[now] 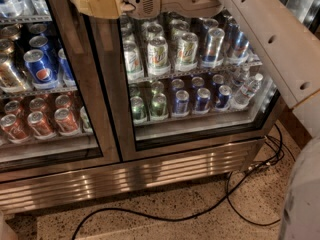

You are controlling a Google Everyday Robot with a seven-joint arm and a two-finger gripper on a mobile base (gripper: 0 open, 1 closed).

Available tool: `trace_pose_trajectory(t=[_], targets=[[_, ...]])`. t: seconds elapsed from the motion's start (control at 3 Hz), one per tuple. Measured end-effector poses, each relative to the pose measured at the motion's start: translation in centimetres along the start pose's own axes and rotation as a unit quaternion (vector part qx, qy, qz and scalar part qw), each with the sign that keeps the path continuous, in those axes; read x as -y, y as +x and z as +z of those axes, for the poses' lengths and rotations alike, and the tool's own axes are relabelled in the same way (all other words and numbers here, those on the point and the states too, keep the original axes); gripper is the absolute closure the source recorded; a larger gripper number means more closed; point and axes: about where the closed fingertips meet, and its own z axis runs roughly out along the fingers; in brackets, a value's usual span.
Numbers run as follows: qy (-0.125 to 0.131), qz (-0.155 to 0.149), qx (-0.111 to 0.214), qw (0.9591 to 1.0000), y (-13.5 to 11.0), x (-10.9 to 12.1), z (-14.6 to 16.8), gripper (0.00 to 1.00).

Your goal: Open right fridge door

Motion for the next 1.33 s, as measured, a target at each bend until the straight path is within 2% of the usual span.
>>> trace_pose_trajectory(t=[1.0,1.33], targets=[[0.001,0.006,0.002,1.0000,-0.15,-0.05,0.02,1.00],[0.006,0.003,0.009,0.9999,-0.94,-0.01,-0.22,1.00]])
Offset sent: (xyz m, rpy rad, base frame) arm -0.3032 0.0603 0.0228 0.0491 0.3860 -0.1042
